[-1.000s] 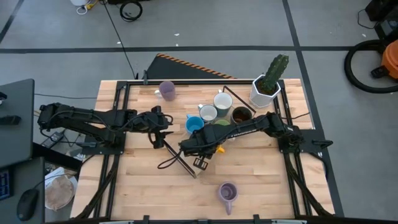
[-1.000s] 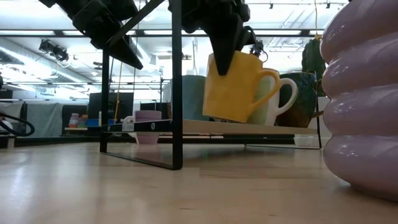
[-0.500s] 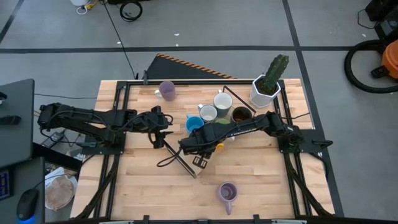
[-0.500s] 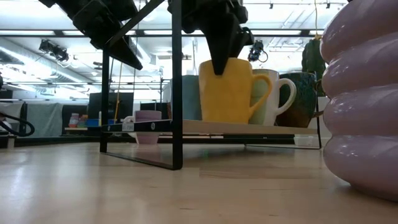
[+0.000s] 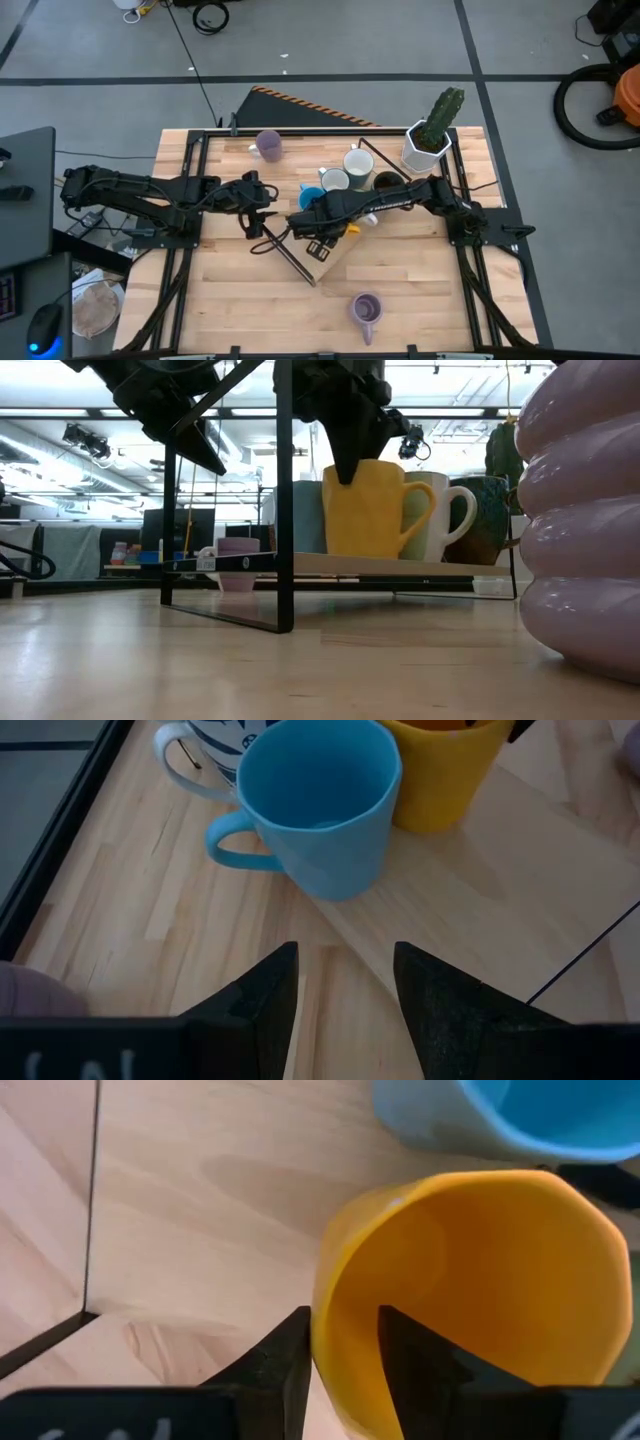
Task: Place coffee mugs
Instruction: Put the yellow mug on the shelf
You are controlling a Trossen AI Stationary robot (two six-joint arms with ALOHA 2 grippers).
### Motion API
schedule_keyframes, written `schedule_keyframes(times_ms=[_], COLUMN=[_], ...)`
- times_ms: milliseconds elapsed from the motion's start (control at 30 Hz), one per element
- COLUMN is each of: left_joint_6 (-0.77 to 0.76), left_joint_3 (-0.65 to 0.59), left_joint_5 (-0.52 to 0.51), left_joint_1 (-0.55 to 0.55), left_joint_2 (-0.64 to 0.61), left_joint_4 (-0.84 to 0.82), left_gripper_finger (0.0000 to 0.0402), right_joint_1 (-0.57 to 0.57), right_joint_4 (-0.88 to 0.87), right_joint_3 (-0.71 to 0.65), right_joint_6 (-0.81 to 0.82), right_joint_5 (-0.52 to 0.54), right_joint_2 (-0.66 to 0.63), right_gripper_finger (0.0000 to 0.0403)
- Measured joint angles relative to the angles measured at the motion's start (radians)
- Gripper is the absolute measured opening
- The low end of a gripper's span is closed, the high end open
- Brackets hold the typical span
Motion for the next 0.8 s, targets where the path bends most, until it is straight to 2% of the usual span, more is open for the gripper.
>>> schedule_keyframes(times_ms=[233, 500, 800], left_joint_6=[-0.001, -0.008, -0.028], left_joint_3=[0.000, 0.000, -0.001], left_joint_5=[0.000, 0.000, 0.000], left_joint_1=[0.000, 0.000, 0.000], left_joint_2=[0.000, 0.000, 0.000], left_joint_4=[-0.010, -0.030, -0.075], left_gripper_finger=[0.0172, 0.0172, 0.0172], right_joint_1=[-0.007, 0.014, 0.097], right_joint_4=[-0.012, -0.106, -0.112], right_joint_3=[0.018, 0.138, 0.136], right_joint_6=[-0.020, -0.049, -0.117], right_joint_5=[-0.029, 0.022, 0.085], right_joint_2=[0.002, -0.001, -0.025], right_gripper_finger=[0.0135, 0.0159, 0.0176])
